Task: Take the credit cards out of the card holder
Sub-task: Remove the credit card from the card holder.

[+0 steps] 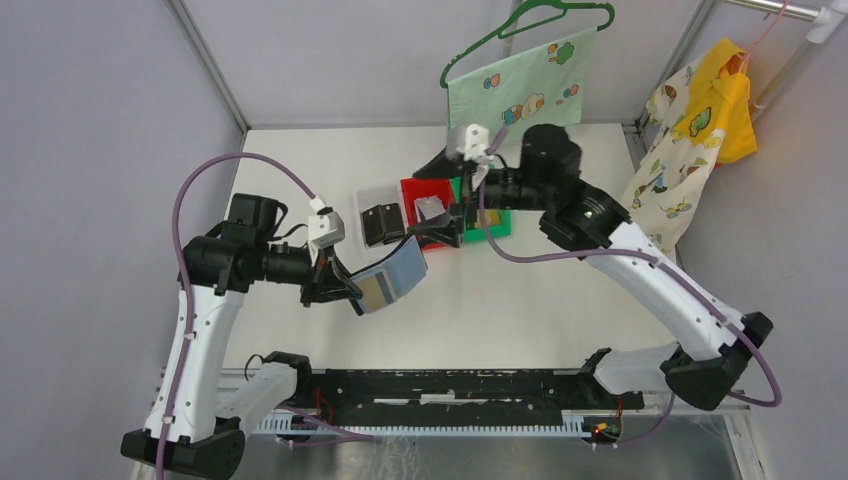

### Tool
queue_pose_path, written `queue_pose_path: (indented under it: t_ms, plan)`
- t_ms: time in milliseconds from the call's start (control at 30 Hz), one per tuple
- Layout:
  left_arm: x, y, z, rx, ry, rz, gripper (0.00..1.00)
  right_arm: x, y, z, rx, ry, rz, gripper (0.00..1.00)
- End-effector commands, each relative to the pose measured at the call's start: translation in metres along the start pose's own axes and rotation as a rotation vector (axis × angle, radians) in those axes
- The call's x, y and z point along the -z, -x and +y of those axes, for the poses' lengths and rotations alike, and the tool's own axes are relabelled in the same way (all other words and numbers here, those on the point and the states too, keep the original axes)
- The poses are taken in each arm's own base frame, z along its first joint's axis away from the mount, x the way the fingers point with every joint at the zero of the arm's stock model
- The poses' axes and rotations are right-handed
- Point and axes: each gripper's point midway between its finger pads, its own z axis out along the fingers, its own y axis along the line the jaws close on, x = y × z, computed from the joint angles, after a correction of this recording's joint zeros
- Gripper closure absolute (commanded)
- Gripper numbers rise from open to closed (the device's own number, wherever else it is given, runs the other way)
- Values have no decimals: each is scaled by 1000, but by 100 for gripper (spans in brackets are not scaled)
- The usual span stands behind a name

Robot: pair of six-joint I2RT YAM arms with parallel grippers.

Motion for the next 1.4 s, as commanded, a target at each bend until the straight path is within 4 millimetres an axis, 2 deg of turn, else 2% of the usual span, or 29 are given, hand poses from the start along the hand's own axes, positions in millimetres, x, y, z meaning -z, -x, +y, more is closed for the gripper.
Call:
queue_pose_path:
  t_ms: [0,167,433,667,733,833,1033,1167,1200,1267,1333,1367]
  plan:
    - [9,-12,3,-215,46,101,98,-22,-55,42,15,184,171,2]
    - [10,-16,11,-261,61,155,98,-42,-79,69,7,272,227,2]
    - [7,-26,14,-294,48,199,98,-69,-92,98,16,377,268,2]
    - [11,-20,13,-331,64,195,98,-80,-123,116,-35,412,317,2]
    - [11,-18,12,-338,65,189,98,-81,-126,118,-51,416,318,7]
    - [12,-16,10,-341,63,179,98,-84,-126,117,-58,406,314,21]
    - [13,-10,5,-355,60,156,98,-93,-125,110,-78,373,309,59]
    - [12,-5,3,-358,53,140,98,-94,-129,105,-78,341,331,94]
    - [12,-1,3,-358,53,127,97,-94,-129,103,-75,325,333,100]
    - [10,11,4,-328,62,85,82,-91,-124,99,-74,300,316,100]
    - [8,24,5,-285,69,36,54,-87,-117,94,-85,280,279,100]
    - [7,30,5,-264,72,9,36,-82,-113,90,-93,268,247,100]
